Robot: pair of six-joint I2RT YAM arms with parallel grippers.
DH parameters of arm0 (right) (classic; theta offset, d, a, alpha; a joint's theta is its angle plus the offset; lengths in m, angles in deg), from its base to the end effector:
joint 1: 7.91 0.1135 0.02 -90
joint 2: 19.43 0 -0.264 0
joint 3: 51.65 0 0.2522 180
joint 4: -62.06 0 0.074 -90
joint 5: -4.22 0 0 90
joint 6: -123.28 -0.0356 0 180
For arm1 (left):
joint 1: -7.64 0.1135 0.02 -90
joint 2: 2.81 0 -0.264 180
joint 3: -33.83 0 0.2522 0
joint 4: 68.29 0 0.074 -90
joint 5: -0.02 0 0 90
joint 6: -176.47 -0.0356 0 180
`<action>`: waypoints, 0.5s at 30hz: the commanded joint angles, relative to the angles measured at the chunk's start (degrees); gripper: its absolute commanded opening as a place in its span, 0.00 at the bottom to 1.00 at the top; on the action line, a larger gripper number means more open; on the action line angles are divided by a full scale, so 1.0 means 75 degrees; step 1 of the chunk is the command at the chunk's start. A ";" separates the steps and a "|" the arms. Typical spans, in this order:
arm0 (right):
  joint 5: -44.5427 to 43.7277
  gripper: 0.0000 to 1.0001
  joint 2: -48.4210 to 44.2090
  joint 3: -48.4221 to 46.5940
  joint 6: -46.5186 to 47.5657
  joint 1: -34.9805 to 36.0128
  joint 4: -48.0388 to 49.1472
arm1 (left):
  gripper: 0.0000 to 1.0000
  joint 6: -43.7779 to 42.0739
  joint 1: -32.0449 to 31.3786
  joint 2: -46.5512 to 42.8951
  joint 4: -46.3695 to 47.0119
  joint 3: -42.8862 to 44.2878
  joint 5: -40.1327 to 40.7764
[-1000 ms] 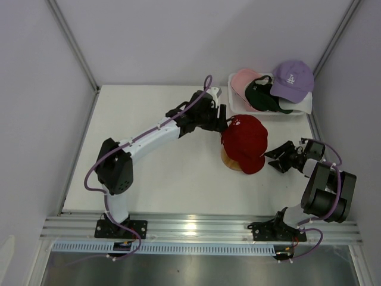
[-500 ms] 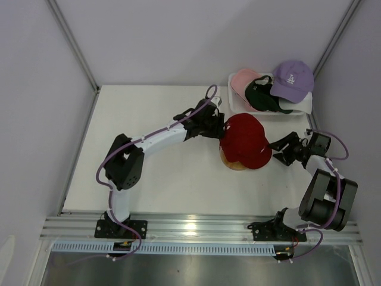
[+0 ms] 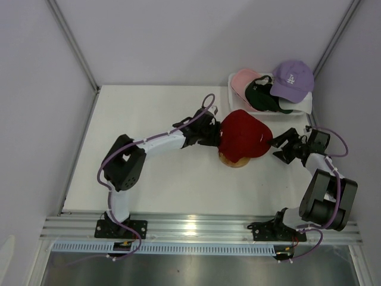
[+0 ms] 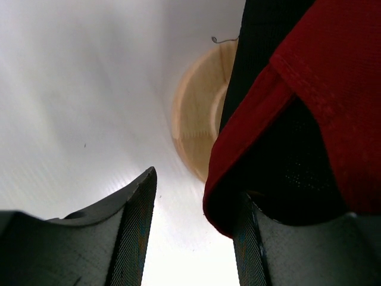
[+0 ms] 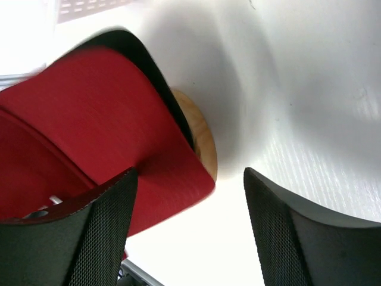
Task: Stack the hats
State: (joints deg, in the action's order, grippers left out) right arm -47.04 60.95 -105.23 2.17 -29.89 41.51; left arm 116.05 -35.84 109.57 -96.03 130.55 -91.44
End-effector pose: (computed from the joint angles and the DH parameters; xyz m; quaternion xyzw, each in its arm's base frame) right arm 0.2587 -0.0804 0.1852 0.2848 0.8401 0.3353 0.3174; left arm 0.3208 -0.3055 0.2142 0.1161 0.9110 -0.2448 0.3108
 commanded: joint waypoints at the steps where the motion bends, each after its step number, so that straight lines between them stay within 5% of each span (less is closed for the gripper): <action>1: -0.0103 0.76 -0.0006 -0.0281 0.0000 0.0129 -0.0009 | 0.53 -0.0007 0.0056 -0.0136 -0.0879 -0.0677 0.0381; 15: 0.0447 0.81 0.0157 -0.0012 -0.1124 0.0270 0.2646 | 0.53 0.0110 0.0243 -0.1050 -0.0984 -0.1194 -0.0029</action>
State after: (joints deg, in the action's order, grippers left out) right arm -45.44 61.06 -105.55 -2.68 -28.20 50.43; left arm 117.04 -35.25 104.45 -97.89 123.21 -91.90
